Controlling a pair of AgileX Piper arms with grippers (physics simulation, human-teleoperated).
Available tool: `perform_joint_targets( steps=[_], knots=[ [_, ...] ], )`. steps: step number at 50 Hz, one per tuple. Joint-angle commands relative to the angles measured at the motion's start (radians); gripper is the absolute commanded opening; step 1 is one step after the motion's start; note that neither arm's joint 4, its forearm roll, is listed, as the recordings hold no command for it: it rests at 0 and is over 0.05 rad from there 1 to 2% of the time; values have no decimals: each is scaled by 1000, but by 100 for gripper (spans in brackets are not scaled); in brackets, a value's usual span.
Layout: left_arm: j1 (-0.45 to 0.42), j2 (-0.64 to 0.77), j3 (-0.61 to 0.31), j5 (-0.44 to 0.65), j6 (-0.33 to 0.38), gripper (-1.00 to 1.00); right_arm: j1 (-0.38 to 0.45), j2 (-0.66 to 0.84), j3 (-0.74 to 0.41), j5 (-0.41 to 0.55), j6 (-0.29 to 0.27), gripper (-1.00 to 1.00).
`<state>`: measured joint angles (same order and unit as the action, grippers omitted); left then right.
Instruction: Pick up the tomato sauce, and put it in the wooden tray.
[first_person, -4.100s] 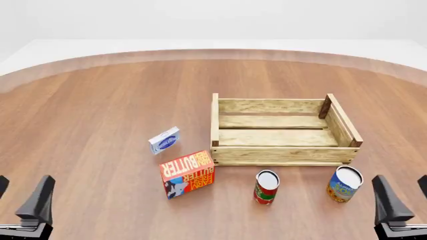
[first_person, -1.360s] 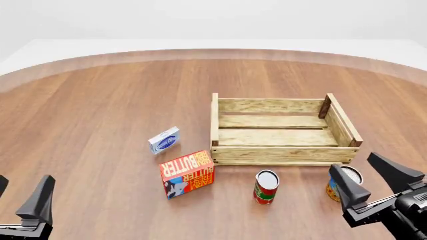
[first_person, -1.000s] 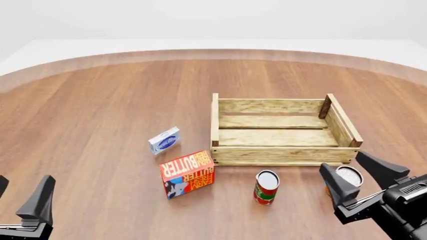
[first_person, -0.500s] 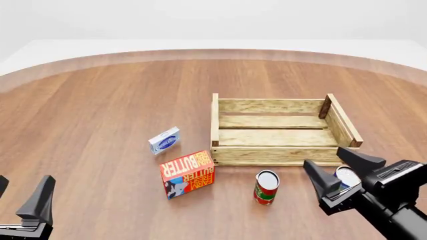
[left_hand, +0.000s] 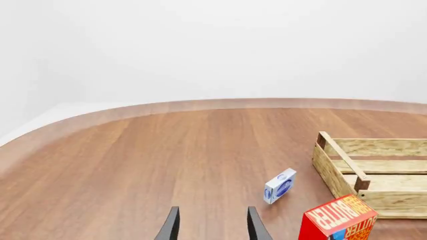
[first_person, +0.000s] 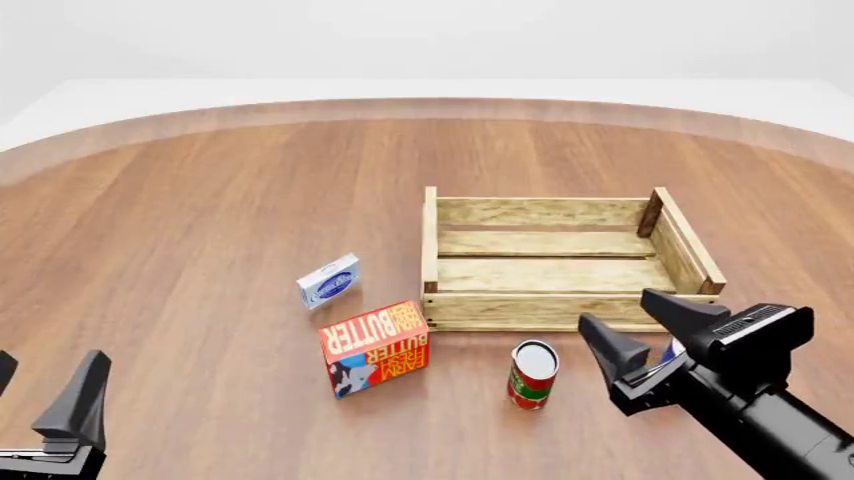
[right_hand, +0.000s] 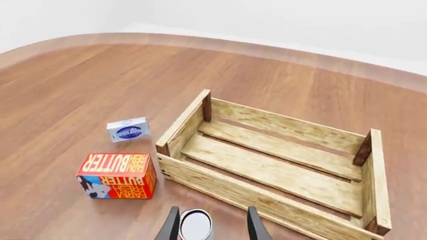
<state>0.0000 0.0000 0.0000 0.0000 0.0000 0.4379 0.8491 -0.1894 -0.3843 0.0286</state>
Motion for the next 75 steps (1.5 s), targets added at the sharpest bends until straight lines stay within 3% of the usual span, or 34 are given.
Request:
perform_joint_targets(
  steps=[1, 31, 75],
  knots=[
    [0, 0, 0, 0, 0, 100, 17, 49, -11, -24, 20, 100],
    [0, 0, 0, 0, 0, 100, 32, 282, 3, -184, 46, 100],
    [0, 0, 0, 0, 0, 100, 62, 478, -1, -308, 65, 100]
  ],
)
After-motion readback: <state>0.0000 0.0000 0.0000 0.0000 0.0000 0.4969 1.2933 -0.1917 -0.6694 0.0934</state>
